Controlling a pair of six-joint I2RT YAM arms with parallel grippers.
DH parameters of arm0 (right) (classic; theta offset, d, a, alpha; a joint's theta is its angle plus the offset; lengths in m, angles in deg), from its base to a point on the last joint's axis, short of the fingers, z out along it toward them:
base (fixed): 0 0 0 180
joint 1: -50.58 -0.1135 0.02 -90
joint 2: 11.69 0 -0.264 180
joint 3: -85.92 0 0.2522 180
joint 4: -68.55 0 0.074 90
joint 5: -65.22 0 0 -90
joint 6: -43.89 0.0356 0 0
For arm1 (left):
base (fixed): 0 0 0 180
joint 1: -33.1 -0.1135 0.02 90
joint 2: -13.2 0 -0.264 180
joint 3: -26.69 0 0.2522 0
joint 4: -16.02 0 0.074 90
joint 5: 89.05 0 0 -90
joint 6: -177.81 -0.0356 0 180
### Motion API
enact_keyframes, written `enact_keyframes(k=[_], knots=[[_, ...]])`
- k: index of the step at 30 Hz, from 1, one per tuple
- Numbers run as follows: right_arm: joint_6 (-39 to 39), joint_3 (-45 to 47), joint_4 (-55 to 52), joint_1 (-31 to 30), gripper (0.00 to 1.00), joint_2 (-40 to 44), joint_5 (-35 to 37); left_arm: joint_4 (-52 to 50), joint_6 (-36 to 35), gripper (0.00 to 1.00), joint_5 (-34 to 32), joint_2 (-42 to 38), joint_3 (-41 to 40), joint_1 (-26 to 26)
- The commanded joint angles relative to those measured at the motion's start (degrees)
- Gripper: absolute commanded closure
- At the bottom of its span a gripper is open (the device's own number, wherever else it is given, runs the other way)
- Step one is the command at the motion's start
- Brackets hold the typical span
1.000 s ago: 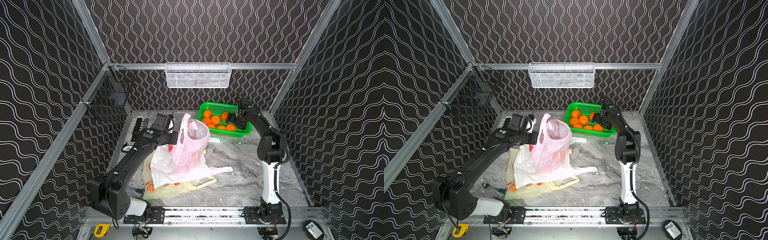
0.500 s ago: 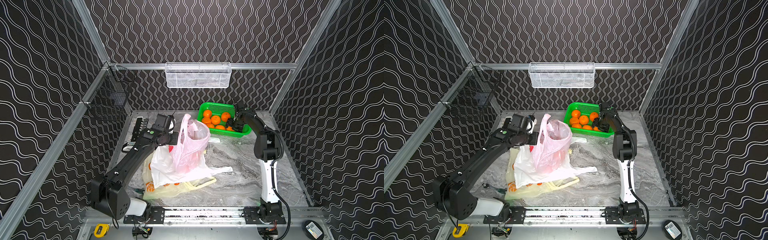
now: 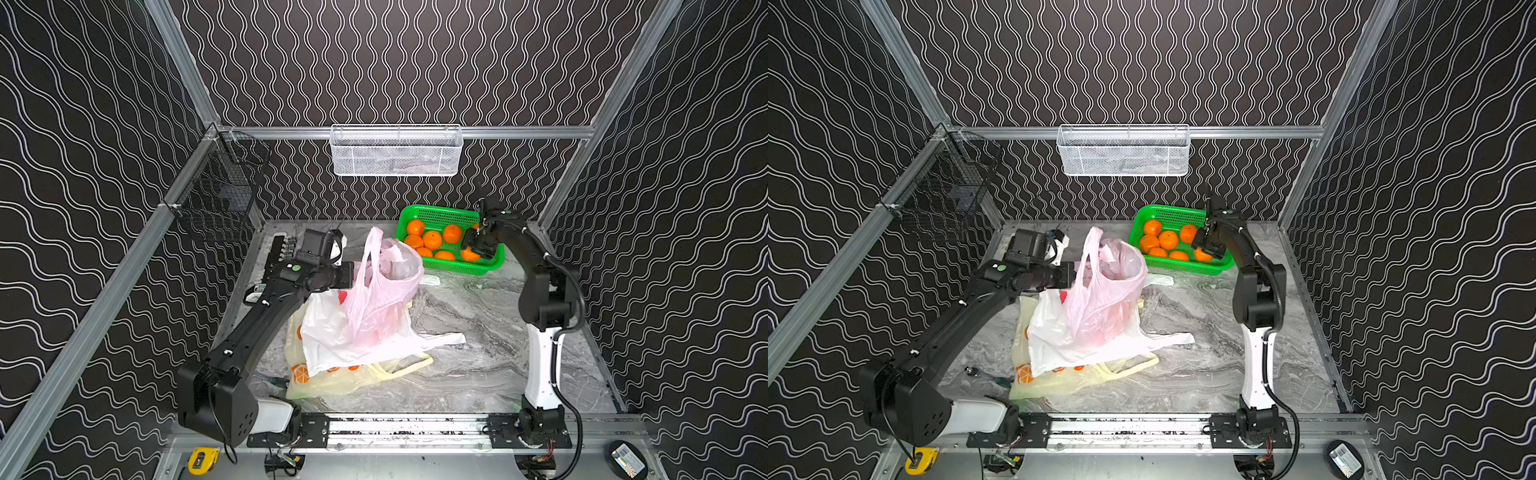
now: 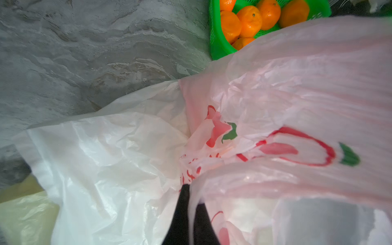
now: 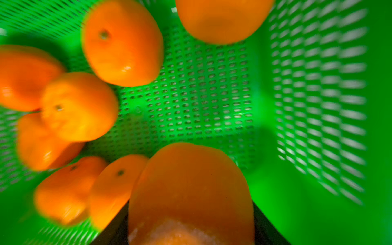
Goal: Place the oranges into plastic bags & tie knots
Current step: Pick up the orange from the basket, then place the orange in the plastic bag.
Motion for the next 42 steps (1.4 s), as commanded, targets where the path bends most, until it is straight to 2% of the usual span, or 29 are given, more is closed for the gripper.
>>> enact_keyframes(k=[1,8,11,16,19,22,28,31,33,36,42], knots=[[-1.4,5.5,3.2,-0.2,0.42,9.5,0.7,8.2,5.0,1.00,11.8,-1.3,-2.2,-1.5],[-1.8,18.8,9.3,-4.0,0.44,29.7,-6.8,22.8,14.8,1.00,25.1,-2.6,-8.8,-6.2],[-2.0,22.7,11.6,-9.7,0.44,36.0,-8.3,25.7,16.7,1.00,27.5,-2.7,-10.4,-7.9],[1.7,29.3,21.5,-20.5,0.44,42.7,-17.9,28.8,18.4,1.00,30.3,-2.9,-12.2,-9.6],[4.6,30.9,28.6,-24.8,0.44,43.1,-22.0,30.9,19.5,1.00,31.5,-3.1,-13.3,-9.9],[6.0,30.3,33.2,-28.0,0.44,40.8,-22.6,33.8,21.2,1.00,32.8,-2.8,-14.7,-10.2],[5.5,23.6,30.2,-31.1,0.43,30.1,-18.2,35.5,21.8,1.00,33.3,-2.6,-16.2,-10.3],[5.2,22.6,29.5,-31.6,0.34,27.1,-17.8,34.1,20.7,1.00,32.9,-2.8,-16.2,-10.5],[5.5,23.2,30.1,-31.9,0.23,26.4,-18.0,33.9,20.5,1.00,32.8,-3.0,-16.4,-10.7],[5.8,24.1,30.4,-32.1,0.11,26.9,-17.7,33.5,20.1,1.00,32.8,-3.2,-16.8,-10.9],[2.8,28.0,28.2,-32.1,0.06,33.4,-13.8,29.6,17.1,1.00,30.6,-3.4,-15.7,-11.3]])
